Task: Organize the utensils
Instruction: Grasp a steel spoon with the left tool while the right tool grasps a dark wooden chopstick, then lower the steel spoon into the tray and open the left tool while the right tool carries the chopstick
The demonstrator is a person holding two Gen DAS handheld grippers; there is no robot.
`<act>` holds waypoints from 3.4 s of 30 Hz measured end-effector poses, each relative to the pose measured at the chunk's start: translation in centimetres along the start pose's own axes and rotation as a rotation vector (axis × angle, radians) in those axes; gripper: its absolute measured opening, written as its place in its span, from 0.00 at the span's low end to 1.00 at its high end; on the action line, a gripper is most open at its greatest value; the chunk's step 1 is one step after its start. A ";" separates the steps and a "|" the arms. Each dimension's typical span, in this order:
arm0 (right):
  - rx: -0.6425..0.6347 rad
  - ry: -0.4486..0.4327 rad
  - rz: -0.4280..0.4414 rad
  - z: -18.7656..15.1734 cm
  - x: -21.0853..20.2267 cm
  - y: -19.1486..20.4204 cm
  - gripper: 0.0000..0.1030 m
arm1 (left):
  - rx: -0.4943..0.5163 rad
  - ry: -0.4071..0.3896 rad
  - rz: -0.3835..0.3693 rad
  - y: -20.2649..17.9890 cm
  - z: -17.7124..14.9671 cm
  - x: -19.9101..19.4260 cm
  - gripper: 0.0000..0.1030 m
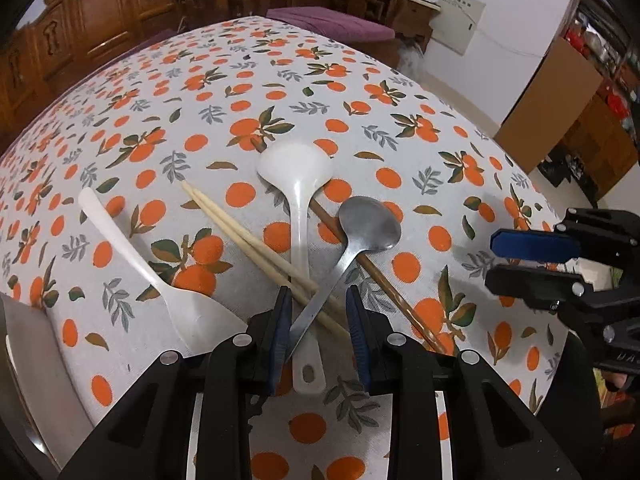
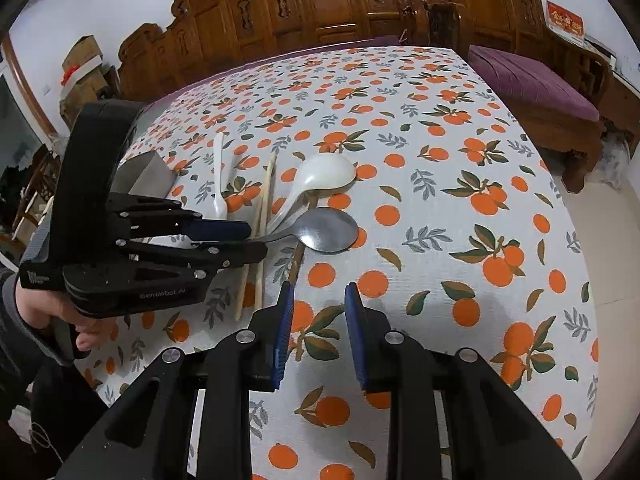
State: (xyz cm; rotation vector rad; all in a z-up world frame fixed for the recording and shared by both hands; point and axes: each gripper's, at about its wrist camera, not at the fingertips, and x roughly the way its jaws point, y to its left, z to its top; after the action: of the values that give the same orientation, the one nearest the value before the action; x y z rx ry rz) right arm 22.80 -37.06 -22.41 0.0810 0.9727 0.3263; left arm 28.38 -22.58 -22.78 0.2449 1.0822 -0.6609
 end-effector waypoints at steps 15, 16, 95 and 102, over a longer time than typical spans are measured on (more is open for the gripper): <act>-0.025 0.011 -0.004 -0.2 0.5 0.9 0.28 | -0.041 -0.057 0.011 0.0 -1.1 -2.6 0.00; -0.027 0.011 -0.003 -0.2 0.5 0.9 0.28 | -0.041 -0.063 0.013 0.0 -1.0 -2.7 0.00; -0.197 -0.146 0.031 7.1 -0.6 14.2 0.06 | -0.275 -0.353 0.256 8.3 -7.3 -21.5 0.01; -0.198 -0.155 0.100 7.1 0.0 18.2 0.06 | -0.293 -0.306 0.276 11.9 -9.4 -21.2 0.01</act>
State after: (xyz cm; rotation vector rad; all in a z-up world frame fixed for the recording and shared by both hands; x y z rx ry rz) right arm 24.34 -19.30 -14.51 -0.0251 0.7801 0.4994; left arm 22.30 -0.61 -10.08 0.0352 0.8176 -0.2752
